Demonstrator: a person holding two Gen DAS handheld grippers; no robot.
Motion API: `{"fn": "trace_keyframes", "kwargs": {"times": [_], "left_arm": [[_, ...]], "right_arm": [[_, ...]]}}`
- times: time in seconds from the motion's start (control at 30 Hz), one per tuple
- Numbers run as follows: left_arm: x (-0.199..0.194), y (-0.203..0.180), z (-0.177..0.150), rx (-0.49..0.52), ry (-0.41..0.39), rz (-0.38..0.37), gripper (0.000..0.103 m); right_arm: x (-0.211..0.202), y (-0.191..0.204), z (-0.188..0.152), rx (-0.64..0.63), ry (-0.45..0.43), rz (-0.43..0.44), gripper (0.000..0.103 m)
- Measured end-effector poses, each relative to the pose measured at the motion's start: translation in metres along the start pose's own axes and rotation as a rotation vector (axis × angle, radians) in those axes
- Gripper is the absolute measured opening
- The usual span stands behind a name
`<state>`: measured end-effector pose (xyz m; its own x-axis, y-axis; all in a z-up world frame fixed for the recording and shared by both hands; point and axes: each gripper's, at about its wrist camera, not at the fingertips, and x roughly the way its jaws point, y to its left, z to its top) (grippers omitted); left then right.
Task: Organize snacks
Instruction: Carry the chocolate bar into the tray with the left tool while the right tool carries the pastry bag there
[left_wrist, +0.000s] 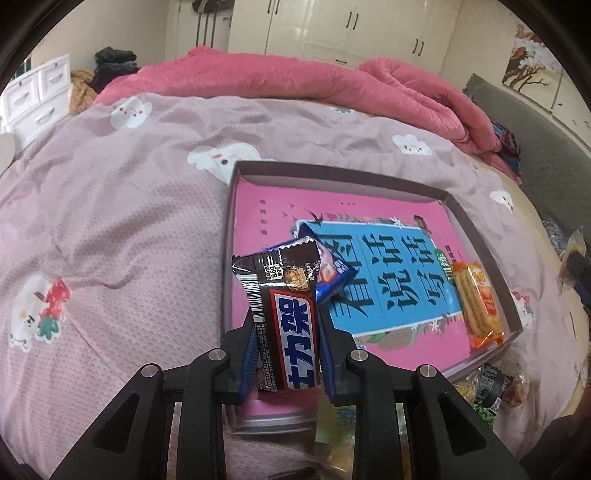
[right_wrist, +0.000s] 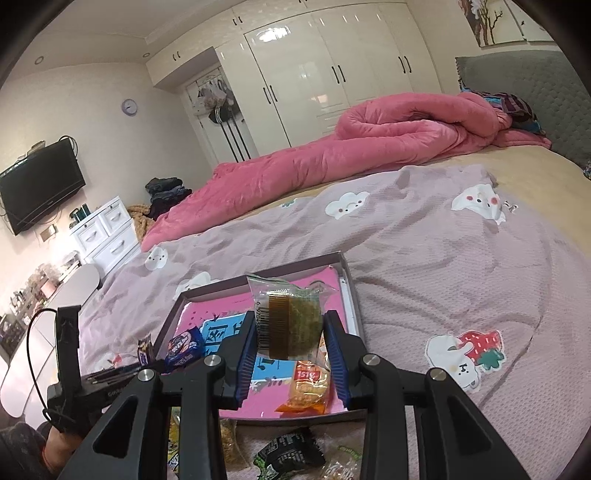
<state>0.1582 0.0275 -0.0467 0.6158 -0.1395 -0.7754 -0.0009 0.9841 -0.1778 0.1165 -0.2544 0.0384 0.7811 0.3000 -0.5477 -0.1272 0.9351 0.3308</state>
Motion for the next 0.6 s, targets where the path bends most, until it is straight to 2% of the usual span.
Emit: {"fn": "trace_keyframes", "kwargs": {"times": [0.23,0.6], "left_arm": [[0.007,-0.001,-0.004,-0.017,0.041,-0.032,0.029],[0.013,-0.008,-0.008,-0.010,0.072,-0.065,0.029]], "right_arm": [[0.006,-0.009,0.004,0.015,0.012,-0.016,0.036],[0.027,-0.018,-0.001,0.025,0.085,-0.053,0.036]]}}
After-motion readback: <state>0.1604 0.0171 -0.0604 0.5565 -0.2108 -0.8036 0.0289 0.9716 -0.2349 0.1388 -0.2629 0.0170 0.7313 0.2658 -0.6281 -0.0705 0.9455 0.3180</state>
